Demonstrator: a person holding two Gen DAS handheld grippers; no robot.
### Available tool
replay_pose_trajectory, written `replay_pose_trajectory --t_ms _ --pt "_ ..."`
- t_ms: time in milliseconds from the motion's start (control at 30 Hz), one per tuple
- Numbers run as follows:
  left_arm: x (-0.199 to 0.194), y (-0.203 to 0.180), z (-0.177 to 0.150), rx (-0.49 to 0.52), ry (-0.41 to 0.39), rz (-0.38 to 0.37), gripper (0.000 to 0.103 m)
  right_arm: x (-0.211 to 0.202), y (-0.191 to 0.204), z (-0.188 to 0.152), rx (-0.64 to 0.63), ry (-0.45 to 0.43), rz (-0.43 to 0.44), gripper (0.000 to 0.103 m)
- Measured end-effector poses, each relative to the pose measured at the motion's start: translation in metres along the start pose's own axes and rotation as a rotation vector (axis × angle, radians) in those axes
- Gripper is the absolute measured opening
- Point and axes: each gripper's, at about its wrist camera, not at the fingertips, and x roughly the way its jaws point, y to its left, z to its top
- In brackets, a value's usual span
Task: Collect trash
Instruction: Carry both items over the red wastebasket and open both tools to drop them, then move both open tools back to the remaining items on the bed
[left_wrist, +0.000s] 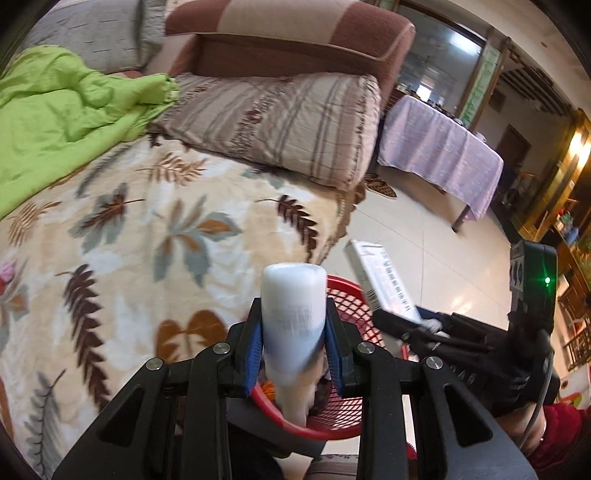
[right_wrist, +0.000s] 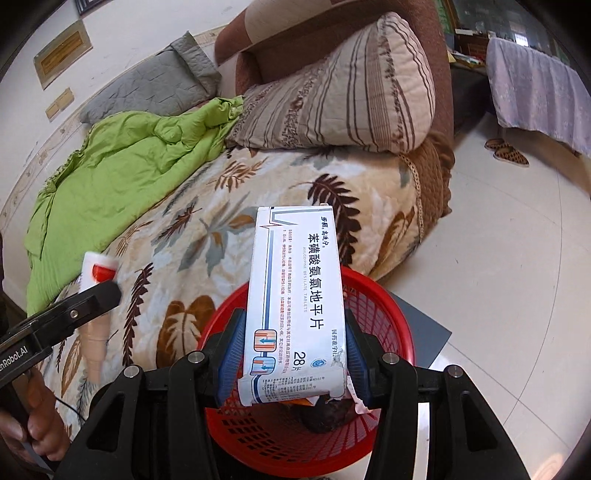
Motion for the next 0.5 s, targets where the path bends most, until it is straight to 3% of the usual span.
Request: replay_pose_trajectory --t_ms 100,167,233,500 --pt "0.007 -0.007 0.003 -0.001 -0.005 -0.032 0.033 0.002 -0.007 -0.003 0.007 0.014 0.0 0.055" --pt "0.01 -0.01 0.005 0.009 -0.008 -0.037 0.065 0.002 -0.012 -0.005 0.001 0.021 -0.006 0.061" --pt "0.006 -0.009 0.005 0.013 -0.033 -0.03 0.066 0.001 -0.015 -0.006 -0.011 0.023 -0.013 0.07" --pt "-0.024 0.037 -0.003 -0.086 -0.061 0.05 0.066 -0.005 -0.007 0.0 -0.028 -0.015 -0.012 0.07"
